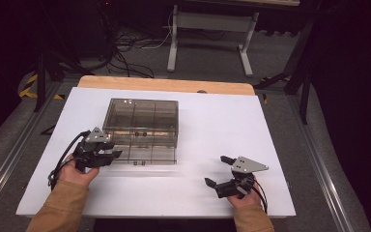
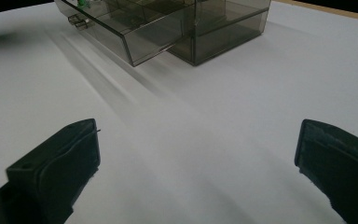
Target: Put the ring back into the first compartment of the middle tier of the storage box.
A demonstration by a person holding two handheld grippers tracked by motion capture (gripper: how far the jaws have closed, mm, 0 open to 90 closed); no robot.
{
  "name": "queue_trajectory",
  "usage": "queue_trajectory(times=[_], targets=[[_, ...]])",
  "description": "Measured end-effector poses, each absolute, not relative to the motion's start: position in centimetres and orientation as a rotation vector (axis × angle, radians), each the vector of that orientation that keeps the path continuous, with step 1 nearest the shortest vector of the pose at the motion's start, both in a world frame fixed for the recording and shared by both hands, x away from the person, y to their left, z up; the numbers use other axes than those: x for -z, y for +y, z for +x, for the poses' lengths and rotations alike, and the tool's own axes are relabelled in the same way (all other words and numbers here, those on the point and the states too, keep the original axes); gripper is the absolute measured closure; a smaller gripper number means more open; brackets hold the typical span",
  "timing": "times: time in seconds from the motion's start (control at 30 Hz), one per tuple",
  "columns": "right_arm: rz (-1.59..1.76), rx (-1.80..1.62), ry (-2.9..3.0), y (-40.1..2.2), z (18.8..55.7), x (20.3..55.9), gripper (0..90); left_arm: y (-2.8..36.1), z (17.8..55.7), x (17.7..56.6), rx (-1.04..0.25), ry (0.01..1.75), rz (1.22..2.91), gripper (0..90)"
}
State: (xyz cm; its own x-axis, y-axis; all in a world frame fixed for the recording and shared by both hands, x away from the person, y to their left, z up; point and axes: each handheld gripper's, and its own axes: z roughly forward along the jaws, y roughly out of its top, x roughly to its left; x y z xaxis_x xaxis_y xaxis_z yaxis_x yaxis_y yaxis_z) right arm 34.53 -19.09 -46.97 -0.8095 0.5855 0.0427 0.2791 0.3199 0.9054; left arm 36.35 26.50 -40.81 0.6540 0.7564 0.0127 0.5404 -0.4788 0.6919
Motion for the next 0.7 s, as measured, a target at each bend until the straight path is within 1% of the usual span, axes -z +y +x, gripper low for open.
queue_trajectory(times=[0.07, 0.1, 0.17, 0.23, 0.47, 0.53, 0.7], targets=[[0.778, -1.484, 2.297, -19.1, 34.5, 47.0, 0.2, 26.5, 36.0, 40.3, -0.423, 0.976, 2.193, 63.9], [0.776, -1.48, 2.297, -19.1, 34.5, 47.0, 0.3, 26.5, 35.8, 40.1, -0.422, 0.95, 2.19, 69.1], [0.771, -1.477, 2.298, -19.0, 34.5, 47.0, 0.3, 26.3, 35.5, 39.6, -0.399, 0.91, 2.195, 82.8], [0.772, -1.477, 2.296, -19.1, 34.5, 47.0, 0.3, 26.1, 35.2, 39.1, -0.391, 0.876, 2.198, 89.8], [0.775, -1.483, 2.295, -19.1, 34.5, 47.0, 0.3, 25.4, 34.4, 37.8, -0.39, 0.808, 2.249, 90.0], [0.773, -1.48, 2.296, -19.1, 34.5, 47.0, 0.3, 25.0, 34.2, 37.4, -0.367, 0.776, 2.275, 89.9], [0.774, -1.48, 2.297, -19.1, 34.5, 47.0, 0.2, 24.8, 34.4, 37.8, -0.336, 0.761, 2.315, 89.9]])
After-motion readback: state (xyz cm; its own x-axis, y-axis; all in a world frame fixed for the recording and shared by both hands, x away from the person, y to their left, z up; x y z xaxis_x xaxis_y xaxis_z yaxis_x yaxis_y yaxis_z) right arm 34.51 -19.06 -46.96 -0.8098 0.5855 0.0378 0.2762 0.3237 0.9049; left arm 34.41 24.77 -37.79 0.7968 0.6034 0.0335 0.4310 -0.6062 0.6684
